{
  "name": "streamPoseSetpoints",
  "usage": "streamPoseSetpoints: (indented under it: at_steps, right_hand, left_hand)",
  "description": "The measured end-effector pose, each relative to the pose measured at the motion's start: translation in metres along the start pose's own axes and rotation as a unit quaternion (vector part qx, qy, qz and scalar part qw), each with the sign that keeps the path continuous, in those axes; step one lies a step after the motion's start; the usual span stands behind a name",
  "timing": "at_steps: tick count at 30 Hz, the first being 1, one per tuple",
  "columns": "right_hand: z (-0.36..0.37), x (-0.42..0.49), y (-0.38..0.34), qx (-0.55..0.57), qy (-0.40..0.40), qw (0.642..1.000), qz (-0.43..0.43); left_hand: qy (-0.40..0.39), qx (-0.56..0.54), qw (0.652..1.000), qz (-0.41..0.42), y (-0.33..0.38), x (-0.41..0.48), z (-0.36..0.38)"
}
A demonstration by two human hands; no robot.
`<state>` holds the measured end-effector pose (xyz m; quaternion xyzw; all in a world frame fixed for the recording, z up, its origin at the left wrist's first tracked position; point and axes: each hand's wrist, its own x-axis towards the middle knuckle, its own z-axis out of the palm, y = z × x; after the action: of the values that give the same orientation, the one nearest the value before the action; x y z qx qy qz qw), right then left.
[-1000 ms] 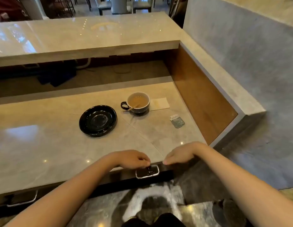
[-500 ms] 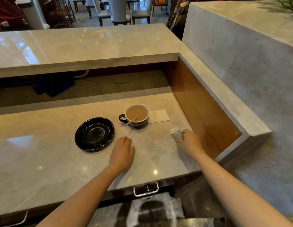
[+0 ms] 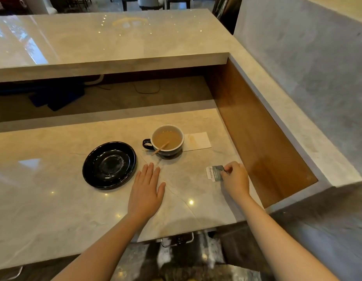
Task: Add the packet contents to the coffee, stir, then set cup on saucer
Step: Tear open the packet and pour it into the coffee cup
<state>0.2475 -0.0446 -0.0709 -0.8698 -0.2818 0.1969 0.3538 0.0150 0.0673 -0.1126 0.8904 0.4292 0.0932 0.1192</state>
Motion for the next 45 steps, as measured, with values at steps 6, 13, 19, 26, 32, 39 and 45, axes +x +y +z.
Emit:
streamPoseSetpoints:
  at_steps: [6, 13, 19, 26, 32, 39, 45]
  right_hand:
    - [-0.008, 0.001, -0.022, 0.300, -0.123, 0.938, 0.120]
    - [-0.008, 0.022, -0.076, 0.388, -0.145, 0.904, 0.104]
    - [0.013, 0.048, -0.122, 0.212, -0.097, 0.968, -0.093]
    - [0.028, 0.058, -0.137, 0.072, -0.084, 0.977, -0.183]
    - [0.031, 0.058, -0.142, 0.035, -0.077, 0.973, -0.215]
    - [0.033, 0.062, -0.145, 0.000, -0.066, 0.968, -0.243]
    - [0.035, 0.063, -0.150, -0.010, -0.070, 0.972, -0.226]
  left_hand:
    - [0.009, -0.010, 1.000, -0.009, 0.001, -0.001, -0.001]
    - [0.021, -0.013, 1.000, -0.009, 0.002, -0.002, -0.001]
    - [0.022, -0.015, 1.000, -0.007, 0.002, -0.002, -0.001]
    - [0.025, -0.030, 0.999, -0.010, 0.002, -0.002, 0.000]
    - [0.012, -0.031, 0.999, -0.020, 0.002, -0.002, 0.001]
    - [0.003, -0.035, 0.999, -0.027, 0.002, -0.001, 0.000]
    - [-0.002, -0.039, 0.999, -0.034, 0.003, -0.002, -0.001]
